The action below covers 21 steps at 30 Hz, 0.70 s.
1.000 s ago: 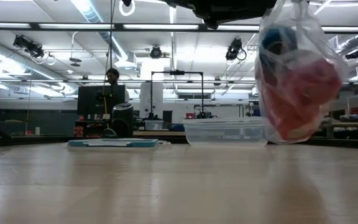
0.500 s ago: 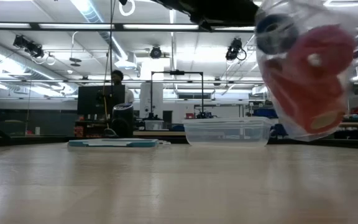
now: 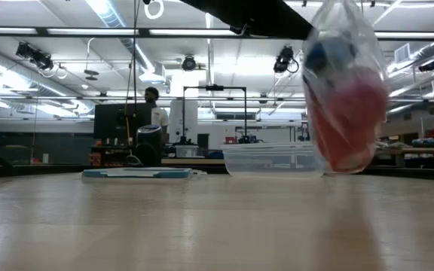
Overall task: Roll bandage
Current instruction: Put the blue bandage into the transparent zip bag
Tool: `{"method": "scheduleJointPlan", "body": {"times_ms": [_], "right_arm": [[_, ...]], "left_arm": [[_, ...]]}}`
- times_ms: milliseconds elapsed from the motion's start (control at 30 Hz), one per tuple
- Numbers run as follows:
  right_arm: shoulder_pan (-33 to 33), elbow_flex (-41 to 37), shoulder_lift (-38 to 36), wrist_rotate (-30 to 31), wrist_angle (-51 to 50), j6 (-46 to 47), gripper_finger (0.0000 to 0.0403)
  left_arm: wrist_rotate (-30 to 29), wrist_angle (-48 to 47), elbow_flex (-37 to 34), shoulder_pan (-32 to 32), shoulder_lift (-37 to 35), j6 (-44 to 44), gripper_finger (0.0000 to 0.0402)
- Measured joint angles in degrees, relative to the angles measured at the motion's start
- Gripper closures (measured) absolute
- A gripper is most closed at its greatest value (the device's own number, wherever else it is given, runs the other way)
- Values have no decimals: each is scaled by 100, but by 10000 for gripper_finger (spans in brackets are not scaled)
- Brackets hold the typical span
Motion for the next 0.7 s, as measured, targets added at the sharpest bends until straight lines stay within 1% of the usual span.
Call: {"method": "scheduleJointPlan", "body": {"times_ms": [100, 200, 300, 367, 533, 600, 700], "right_arm": [[1, 0, -187, 15, -356, 858, 330], [1, 0, -341, -2, -927, 2096, 310], [-59, -44, -453, 46, -1368, 3402, 302], [-135, -174, -546, 83, -1338, 3883, 301], [-323, -611, -721, -360, -652, 3974, 303], [-390, -784, -790, -556, -402, 3828, 303], [-493, -985, -919, -600, -339, 3803, 302]], "left_arm": [[-8, 31, 0, -42, 2, 116, 401], [-15, 116, 0, -109, 2, 270, 401], [-21, 194, 0, -204, 2, 523, 401], [-61, 278, 0, -284, 2, 857, 401], [-465, 397, 0, -454, 2, 1561, 401], [-616, 396, 0, -486, 2, 1656, 401], [-783, 390, 0, -526, 2, 1665, 401]]}}
